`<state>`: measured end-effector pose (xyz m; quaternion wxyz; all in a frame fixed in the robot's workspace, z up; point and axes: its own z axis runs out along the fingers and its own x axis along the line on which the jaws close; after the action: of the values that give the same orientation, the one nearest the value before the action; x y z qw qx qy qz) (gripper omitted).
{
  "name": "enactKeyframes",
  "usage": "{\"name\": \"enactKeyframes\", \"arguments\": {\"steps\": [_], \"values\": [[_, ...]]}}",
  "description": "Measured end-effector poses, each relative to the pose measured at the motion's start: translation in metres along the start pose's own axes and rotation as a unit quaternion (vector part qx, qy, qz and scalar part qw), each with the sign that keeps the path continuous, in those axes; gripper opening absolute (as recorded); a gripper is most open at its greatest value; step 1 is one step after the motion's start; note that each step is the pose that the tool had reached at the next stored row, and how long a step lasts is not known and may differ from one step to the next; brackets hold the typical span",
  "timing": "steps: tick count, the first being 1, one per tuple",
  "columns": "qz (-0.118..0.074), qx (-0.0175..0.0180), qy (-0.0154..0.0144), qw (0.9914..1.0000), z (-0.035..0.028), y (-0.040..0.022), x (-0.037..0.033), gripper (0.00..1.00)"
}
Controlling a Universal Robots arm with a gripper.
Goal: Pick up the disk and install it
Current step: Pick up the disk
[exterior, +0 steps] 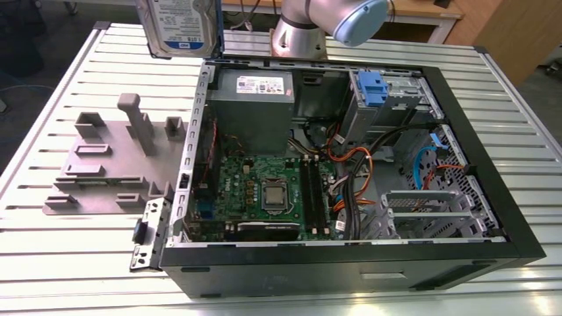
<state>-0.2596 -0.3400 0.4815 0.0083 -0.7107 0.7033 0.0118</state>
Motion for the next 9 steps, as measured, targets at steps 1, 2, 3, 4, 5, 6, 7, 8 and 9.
{"name": "enactKeyframes", "arguments": {"steps": [1,2,3,4,5,6,7,8,9], "values": [[0.0,0.0,0.0,1.0,0.0,-0.0006,0.0,0.36],[0.0,0.0,0.0,1.0,0.0,-0.0012,0.0,0.36],[0.0,0.0,0.0,1.0,0.0,-0.0018,0.0,0.36],[0.0,0.0,0.0,1.0,0.0,-0.0024,0.0,0.36],[0.0,0.0,0.0,1.0,0.0,-0.003,0.0,0.36],[0.0,0.0,0.0,1.0,0.0,-0.0036,0.0,0.36],[0.0,0.0,0.0,1.0,0.0,-0.0042,0.0001,0.36],[0.0,0.0,0.0,1.0,0.0,-0.0048,0.0001,0.36],[0.0,0.0,0.0,1.0,0.0,-0.0054,0.0001,0.36]]}}
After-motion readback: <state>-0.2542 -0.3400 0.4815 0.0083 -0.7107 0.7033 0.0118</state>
